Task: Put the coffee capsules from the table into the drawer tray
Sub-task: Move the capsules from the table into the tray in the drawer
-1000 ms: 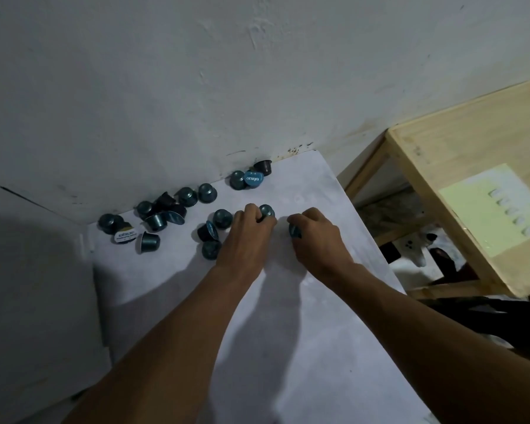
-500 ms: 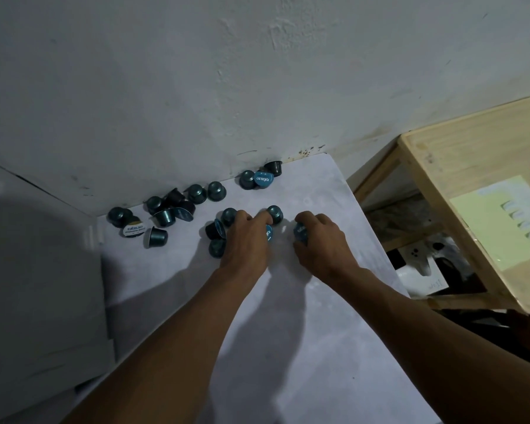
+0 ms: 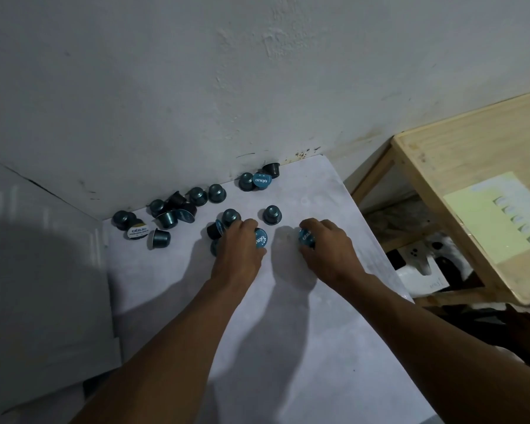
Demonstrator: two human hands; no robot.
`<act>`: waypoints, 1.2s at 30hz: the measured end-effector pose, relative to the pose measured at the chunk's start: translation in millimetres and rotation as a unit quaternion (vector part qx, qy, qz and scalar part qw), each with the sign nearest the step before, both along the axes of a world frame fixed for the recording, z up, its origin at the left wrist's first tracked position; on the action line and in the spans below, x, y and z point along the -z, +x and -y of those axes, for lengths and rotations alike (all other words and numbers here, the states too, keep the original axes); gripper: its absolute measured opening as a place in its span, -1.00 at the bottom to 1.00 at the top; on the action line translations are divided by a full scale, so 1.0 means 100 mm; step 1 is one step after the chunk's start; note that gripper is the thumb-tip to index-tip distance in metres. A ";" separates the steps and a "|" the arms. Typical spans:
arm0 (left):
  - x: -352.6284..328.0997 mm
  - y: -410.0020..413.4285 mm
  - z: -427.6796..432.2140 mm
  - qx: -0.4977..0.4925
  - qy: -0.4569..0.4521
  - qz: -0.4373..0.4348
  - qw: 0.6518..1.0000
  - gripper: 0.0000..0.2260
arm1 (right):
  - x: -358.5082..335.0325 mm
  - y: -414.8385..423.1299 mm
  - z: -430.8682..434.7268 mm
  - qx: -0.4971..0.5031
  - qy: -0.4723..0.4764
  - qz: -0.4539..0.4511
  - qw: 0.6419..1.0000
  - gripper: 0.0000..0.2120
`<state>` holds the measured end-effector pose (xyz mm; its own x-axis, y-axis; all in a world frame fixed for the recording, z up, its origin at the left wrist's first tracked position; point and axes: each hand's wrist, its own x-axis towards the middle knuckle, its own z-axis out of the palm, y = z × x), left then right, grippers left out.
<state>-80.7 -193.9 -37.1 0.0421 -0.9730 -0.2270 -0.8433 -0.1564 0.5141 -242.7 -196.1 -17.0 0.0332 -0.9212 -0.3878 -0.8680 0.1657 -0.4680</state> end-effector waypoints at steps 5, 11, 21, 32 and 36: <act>-0.15 0.01 -0.16 -0.001 -0.039 -0.036 0.999 -0.60 | -0.18 -0.03 -0.17 -0.022 -0.030 -0.014 0.999 -0.55; -0.63 -0.03 -0.49 -0.023 -0.099 -0.108 0.989 -0.53 | -0.56 -0.07 -0.42 -0.041 -0.098 0.001 0.994 -0.50; -1.35 0.00 -1.69 -0.110 -0.187 -0.150 0.965 -0.55 | -1.18 -0.05 -1.34 -0.074 -0.202 0.109 0.971 -0.56; -1.73 0.60 -3.26 -0.226 -0.206 -0.113 0.946 -0.56 | -1.52 0.58 -2.51 -0.183 -0.224 0.160 0.944 -0.50; -1.76 0.96 -3.70 -0.265 -0.212 -0.128 0.932 -0.56 | -1.54 1.02 -2.79 -0.219 -0.215 0.177 0.935 -0.51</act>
<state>15.4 176.1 138.6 0.5388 -0.8360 0.1040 -0.5470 -0.2534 0.7979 -140.7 82.7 136.5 0.4996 -0.8577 0.1211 -0.5872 -0.4382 -0.6806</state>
